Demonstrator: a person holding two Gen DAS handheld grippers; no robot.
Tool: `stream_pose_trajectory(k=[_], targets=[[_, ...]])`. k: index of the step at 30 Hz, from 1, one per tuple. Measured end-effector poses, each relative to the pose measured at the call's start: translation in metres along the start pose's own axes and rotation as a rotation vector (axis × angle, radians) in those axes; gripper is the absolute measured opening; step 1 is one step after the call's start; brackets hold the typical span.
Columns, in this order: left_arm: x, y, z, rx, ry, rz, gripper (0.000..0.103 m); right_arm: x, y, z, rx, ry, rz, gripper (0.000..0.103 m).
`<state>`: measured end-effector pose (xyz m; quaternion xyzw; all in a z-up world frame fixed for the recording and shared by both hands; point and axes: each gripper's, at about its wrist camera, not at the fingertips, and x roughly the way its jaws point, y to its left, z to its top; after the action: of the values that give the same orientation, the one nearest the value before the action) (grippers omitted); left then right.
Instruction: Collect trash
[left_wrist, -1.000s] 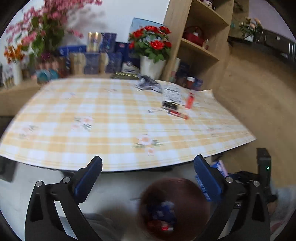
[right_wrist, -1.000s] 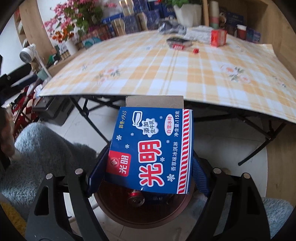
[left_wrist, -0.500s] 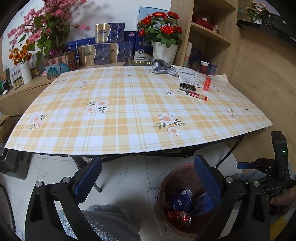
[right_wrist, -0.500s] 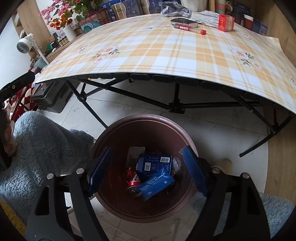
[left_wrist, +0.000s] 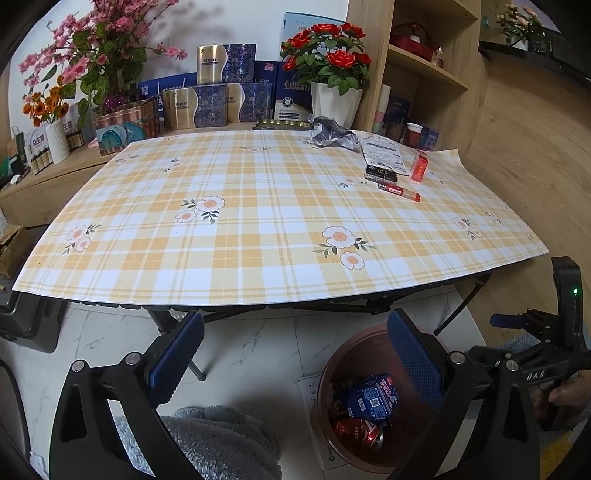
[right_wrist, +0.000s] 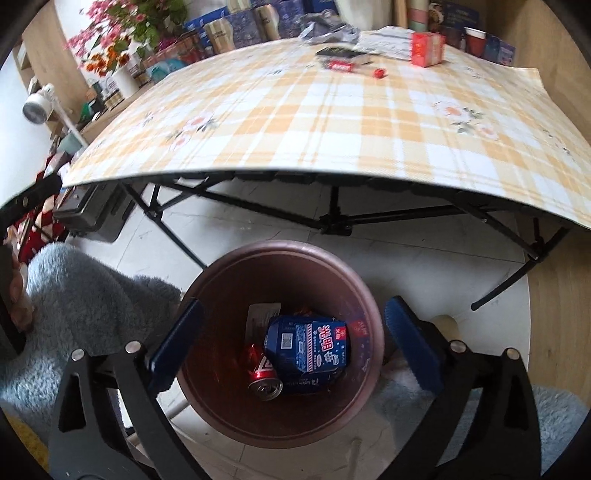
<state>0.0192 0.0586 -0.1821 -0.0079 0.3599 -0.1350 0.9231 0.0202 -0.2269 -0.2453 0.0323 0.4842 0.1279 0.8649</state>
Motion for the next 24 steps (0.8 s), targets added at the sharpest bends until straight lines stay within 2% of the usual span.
stream_pose_trajectory(k=[5,7,12,19,24], targets=[[0.0,0.007,0.01,-0.041,0.006,-0.011,0.097,-0.02,-0.016,0.014,0.052,-0.065,0.009,0.097],[0.001,0.011,0.018,-0.076,0.004,-0.045,0.097,-0.027,-0.02,0.024,0.038,-0.089,-0.004,0.097],[0.012,0.01,0.058,-0.109,-0.005,-0.11,0.097,-0.036,-0.04,0.062,0.005,-0.127,-0.038,0.097],[0.051,-0.008,0.135,-0.046,-0.02,-0.16,0.097,-0.023,-0.091,0.145,0.033,-0.187,-0.093,0.097],[0.101,-0.012,0.181,-0.068,0.008,-0.182,0.097,0.017,-0.135,0.227,0.152,-0.243,-0.161,0.097]])
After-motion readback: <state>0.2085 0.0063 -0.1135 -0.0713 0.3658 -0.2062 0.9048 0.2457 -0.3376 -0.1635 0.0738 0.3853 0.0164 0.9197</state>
